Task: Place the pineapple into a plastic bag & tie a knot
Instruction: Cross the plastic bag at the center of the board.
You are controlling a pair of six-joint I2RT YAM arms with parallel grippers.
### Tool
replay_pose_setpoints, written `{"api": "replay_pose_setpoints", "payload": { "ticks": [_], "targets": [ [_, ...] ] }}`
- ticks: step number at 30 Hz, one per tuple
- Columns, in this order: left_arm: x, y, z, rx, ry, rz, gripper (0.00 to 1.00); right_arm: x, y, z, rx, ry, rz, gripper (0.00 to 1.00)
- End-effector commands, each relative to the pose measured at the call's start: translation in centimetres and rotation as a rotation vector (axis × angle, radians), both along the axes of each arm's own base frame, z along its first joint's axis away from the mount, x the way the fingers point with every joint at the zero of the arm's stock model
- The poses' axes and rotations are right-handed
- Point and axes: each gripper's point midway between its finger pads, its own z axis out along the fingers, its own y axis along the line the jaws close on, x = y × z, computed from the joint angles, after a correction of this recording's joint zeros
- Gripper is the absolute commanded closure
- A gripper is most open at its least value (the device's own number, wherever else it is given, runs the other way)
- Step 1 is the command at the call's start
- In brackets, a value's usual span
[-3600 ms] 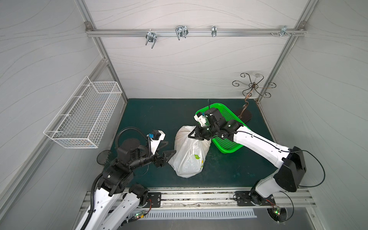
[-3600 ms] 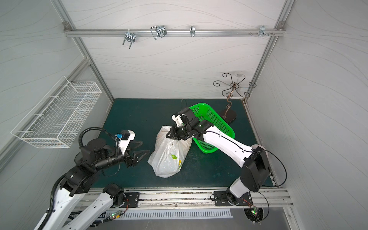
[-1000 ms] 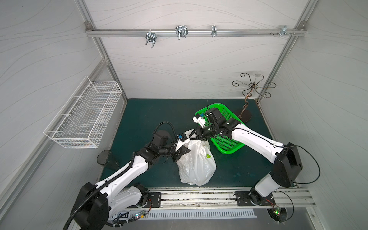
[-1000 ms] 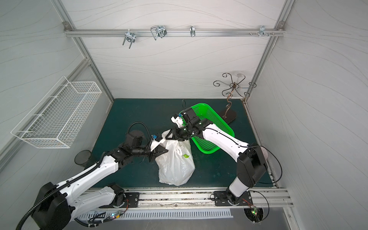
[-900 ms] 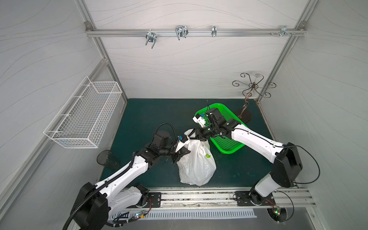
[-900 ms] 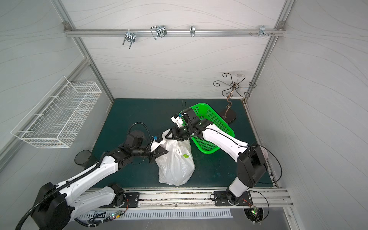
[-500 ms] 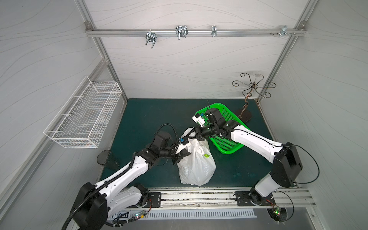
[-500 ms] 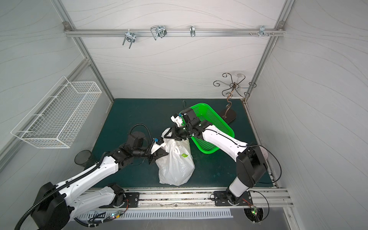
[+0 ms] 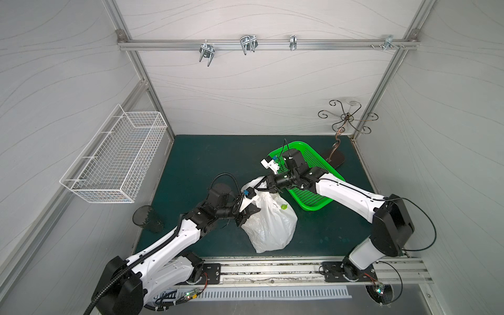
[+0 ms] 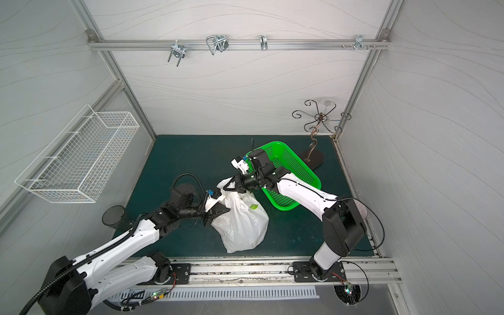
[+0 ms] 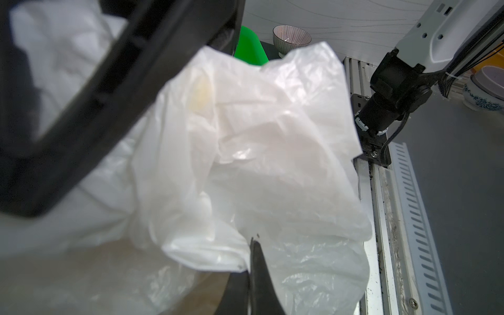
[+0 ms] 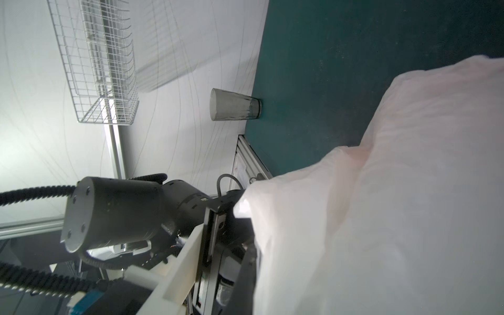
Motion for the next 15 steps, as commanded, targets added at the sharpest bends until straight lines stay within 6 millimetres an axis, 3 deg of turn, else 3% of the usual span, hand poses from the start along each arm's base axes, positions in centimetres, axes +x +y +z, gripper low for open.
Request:
{"api": "replay_pose_setpoints", "payload": {
  "ticks": [1, 8, 15],
  "targets": [
    [0.7, -0.8, 1.5, -0.052, -0.055, -0.008, 1.00, -1.6, 0.6, 4.6, 0.161, -0.058, 0.100, 0.83],
    [1.5, -1.2, 2.2, -0.086, -0.069, 0.013, 1.00, -2.0, 0.6, 4.6, 0.188, -0.024, 0.118, 0.82],
    [2.0, -0.8, 2.9, -0.099, -0.091, 0.062, 1.00, -2.1, 0.3, 4.3, 0.184, -0.001, 0.126, 0.95]
  ]
}}
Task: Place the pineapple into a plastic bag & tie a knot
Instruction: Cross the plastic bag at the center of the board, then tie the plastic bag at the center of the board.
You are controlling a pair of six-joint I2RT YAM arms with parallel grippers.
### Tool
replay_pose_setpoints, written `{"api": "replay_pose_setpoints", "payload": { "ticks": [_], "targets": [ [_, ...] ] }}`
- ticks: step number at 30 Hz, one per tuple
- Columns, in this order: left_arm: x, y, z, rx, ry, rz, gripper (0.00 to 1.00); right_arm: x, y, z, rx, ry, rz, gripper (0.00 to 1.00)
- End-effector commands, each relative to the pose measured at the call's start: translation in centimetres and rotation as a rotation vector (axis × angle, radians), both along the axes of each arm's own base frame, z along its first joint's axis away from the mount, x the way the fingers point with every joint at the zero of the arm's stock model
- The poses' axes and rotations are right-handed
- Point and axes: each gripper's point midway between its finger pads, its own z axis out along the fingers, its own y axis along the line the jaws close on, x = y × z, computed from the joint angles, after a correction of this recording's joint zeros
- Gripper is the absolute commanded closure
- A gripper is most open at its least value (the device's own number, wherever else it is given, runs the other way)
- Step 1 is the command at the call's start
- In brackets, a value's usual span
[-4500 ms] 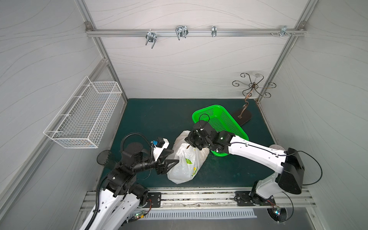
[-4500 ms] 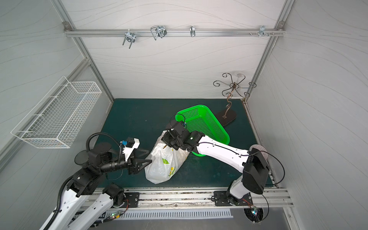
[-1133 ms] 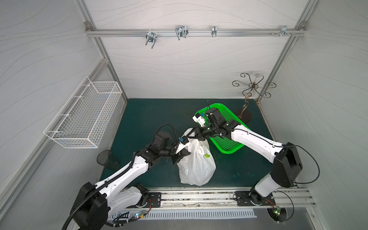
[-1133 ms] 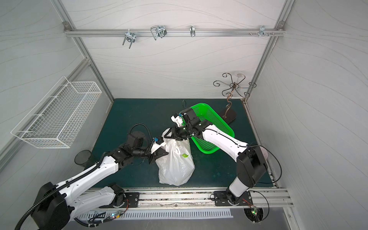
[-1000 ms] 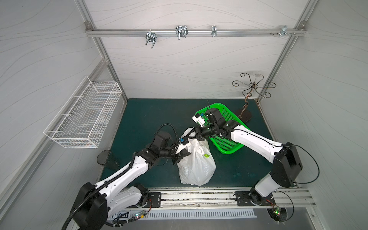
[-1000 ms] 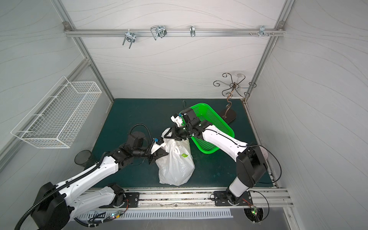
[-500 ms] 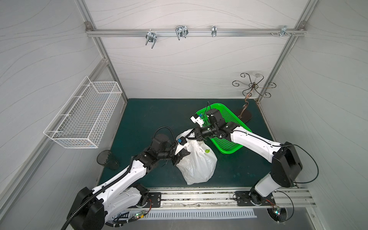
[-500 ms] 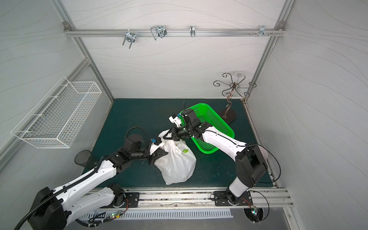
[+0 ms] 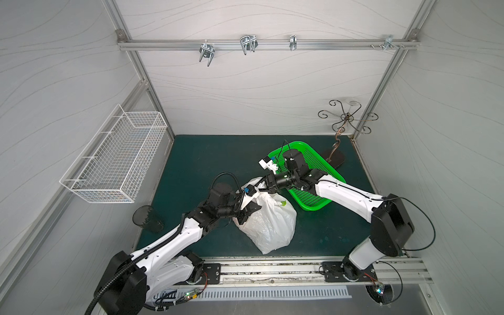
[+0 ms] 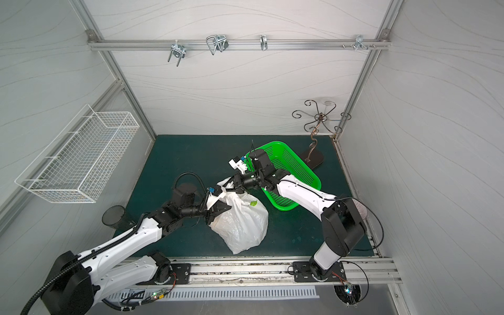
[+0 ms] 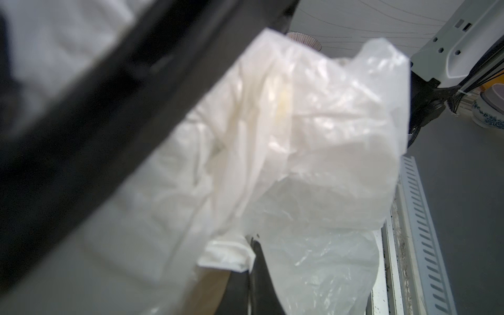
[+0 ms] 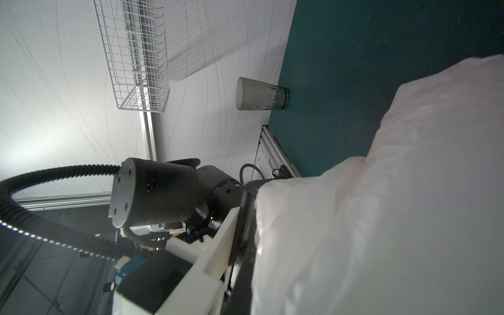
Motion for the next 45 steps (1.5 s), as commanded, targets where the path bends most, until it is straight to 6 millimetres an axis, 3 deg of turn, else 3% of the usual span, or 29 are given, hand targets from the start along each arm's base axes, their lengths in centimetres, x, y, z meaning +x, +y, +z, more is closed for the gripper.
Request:
{"api": "replay_pose_setpoints", "payload": {
  "ticks": [1, 5, 10, 14, 18, 29, 40, 45],
  "targets": [
    [0.8, -0.2, 3.2, -0.074, -0.117, 0.027, 0.97, -1.0, -0.2, 3.2, 0.098, -0.048, 0.064, 0.96],
    [0.2, 0.9, 4.3, -0.087, -0.155, 0.068, 0.86, -0.9, -0.7, 3.0, 0.082, -0.040, 0.067, 0.99],
    [-1.0, 2.3, 6.5, -0.150, -0.184, 0.118, 0.83, -0.7, -1.1, 2.9, 0.082, -0.031, 0.072, 1.00],
    [-1.2, 3.6, 6.5, -0.182, -0.170, 0.184, 0.87, -0.8, -1.1, 3.1, 0.093, -0.028, 0.085, 1.00],
    [-0.2, 4.3, 6.1, -0.230, -0.137, 0.233, 0.93, -1.0, -1.1, 3.4, 0.103, -0.025, 0.099, 1.00],
    [2.2, 3.0, 7.4, -0.277, -0.195, 0.223, 0.86, -1.7, -0.9, 3.8, 0.114, -0.019, 0.128, 1.00],
    [1.8, 1.7, 7.5, -0.291, -0.199, 0.135, 0.64, -2.4, -0.1, 3.4, 0.107, -0.006, 0.153, 1.00],
    [1.7, 1.7, 8.6, -0.314, -0.254, 0.122, 0.61, -2.6, -0.1, 2.9, 0.092, -0.001, 0.156, 1.00]
  ]
}}
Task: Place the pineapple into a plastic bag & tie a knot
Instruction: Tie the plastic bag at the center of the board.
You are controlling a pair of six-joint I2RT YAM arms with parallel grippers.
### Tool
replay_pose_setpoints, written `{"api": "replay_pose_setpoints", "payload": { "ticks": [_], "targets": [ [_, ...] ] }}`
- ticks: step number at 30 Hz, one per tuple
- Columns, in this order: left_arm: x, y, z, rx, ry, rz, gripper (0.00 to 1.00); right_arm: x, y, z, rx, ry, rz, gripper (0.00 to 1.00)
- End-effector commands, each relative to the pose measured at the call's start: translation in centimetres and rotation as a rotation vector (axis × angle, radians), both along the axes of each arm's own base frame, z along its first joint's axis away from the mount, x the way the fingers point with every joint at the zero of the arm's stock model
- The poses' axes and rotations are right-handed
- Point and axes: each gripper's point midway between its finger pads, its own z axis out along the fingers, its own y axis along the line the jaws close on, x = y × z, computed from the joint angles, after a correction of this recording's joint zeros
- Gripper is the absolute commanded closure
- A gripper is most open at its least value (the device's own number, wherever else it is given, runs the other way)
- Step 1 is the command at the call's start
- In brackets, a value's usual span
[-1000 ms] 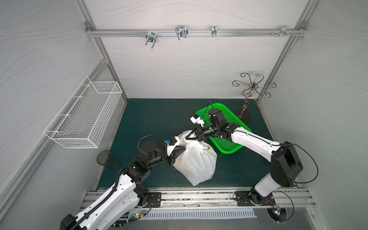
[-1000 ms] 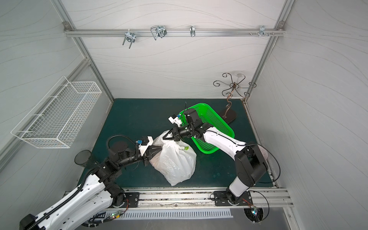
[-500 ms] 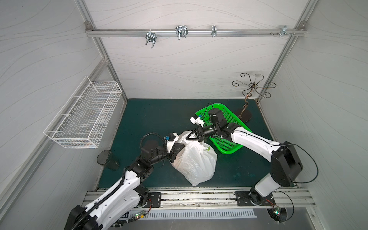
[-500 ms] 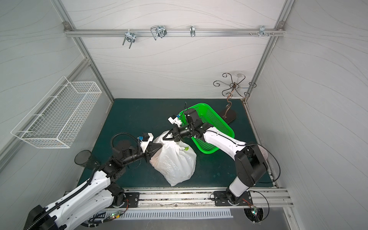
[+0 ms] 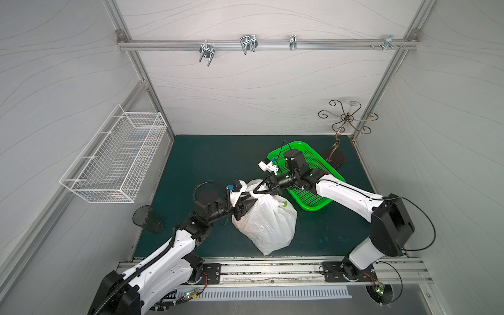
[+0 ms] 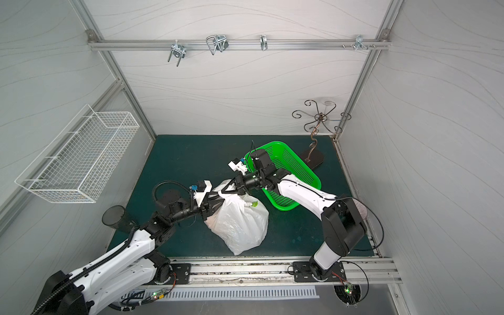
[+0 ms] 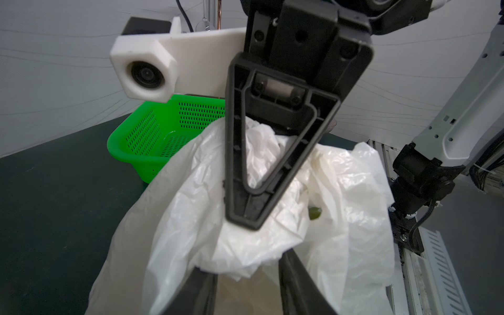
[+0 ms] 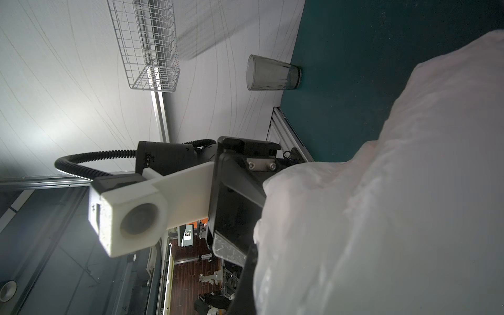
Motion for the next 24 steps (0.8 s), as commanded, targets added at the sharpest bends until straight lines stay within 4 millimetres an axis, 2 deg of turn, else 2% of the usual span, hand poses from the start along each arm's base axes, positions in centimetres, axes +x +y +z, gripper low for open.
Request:
{"api": "replay_pose_setpoints", "payload": {
  "ticks": [1, 5, 8, 16, 17, 21, 24],
  "targets": [
    [-0.1, -0.4, 4.0, -0.064, -0.134, -0.031, 0.61, -1.3, 0.5, 2.2, 0.062, -0.045, 0.073, 1.00],
    [-0.3, -0.6, 4.4, -0.068, -0.142, -0.053, 0.62, -1.3, 0.8, 1.8, 0.047, -0.044, 0.072, 1.00],
    [-0.4, -0.8, 4.5, -0.072, -0.143, -0.067, 0.68, -1.3, 0.9, 1.6, 0.030, -0.051, 0.071, 0.99],
    [-0.7, -0.4, 4.4, -0.063, -0.142, -0.053, 1.00, -0.9, 0.5, 1.1, 0.005, -0.063, 0.042, 0.98],
    [-0.8, -0.3, 3.6, -0.046, -0.111, -0.050, 1.00, -0.9, 0.5, 1.1, 0.002, -0.064, 0.039, 0.97],
    [-1.0, -0.1, 3.4, -0.046, -0.099, -0.047, 1.00, -0.6, 0.4, 1.1, -0.003, -0.072, 0.026, 0.95],
    [-1.3, 0.0, 3.1, -0.038, -0.087, -0.048, 1.00, -0.2, 0.1, 1.5, -0.004, -0.087, 0.008, 0.83]
  ]
}}
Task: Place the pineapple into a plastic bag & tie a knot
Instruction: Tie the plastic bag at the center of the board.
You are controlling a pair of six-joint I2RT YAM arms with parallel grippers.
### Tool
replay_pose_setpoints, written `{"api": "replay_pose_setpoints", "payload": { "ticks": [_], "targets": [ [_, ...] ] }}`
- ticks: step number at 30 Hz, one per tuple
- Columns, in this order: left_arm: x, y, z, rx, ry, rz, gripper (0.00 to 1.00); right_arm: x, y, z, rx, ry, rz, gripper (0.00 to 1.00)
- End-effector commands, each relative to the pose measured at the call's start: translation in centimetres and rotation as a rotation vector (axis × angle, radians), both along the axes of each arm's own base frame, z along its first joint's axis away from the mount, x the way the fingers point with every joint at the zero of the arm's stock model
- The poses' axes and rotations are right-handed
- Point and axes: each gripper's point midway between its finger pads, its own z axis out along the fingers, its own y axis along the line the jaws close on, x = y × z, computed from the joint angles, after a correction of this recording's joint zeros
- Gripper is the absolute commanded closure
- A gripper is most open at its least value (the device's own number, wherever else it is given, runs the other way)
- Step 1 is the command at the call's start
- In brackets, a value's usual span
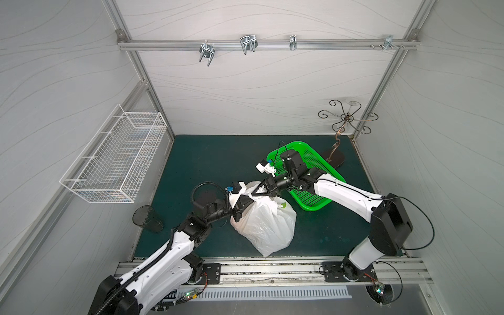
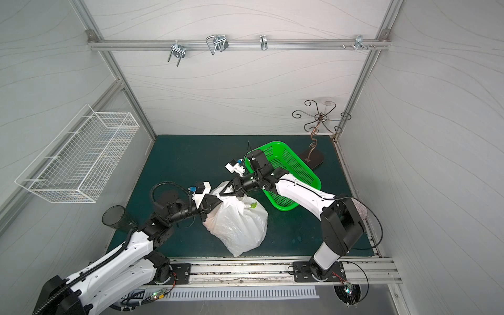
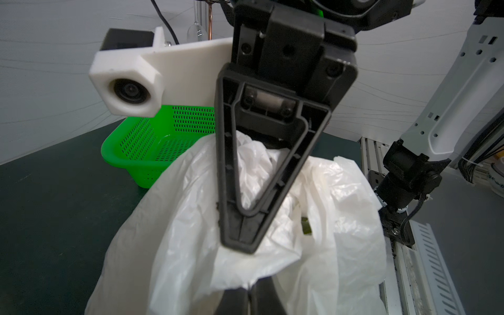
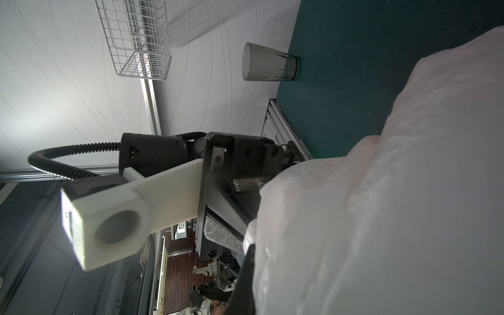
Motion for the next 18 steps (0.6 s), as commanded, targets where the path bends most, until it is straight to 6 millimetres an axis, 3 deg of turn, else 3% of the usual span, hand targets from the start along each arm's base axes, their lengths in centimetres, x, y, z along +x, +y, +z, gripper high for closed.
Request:
{"api": "replay_pose_setpoints", "payload": {
  "ticks": [1, 5, 14, 18],
  "targets": [
    [-0.5, -0.1, 2.6, -0.036, -0.071, -0.023, 1.00, 0.6, -0.3, 1.9, 0.021, -0.067, -0.025, 0.74],
    [-0.7, 0.0, 1.8, -0.022, -0.050, -0.022, 1.00, 1.2, -0.7, 3.1, 0.019, -0.110, -0.054, 0.52],
    [-0.1, 0.0, 1.3, -0.018, -0.043, -0.002, 1.00, 2.7, -2.6, 2.6, -0.090, -0.200, -0.165, 0.42],
    [-0.1, 0.1, 1.3, -0.019, -0.043, 0.004, 1.00, 4.0, -4.5, 3.7, -0.106, -0.252, -0.254, 0.38]
  ]
}}
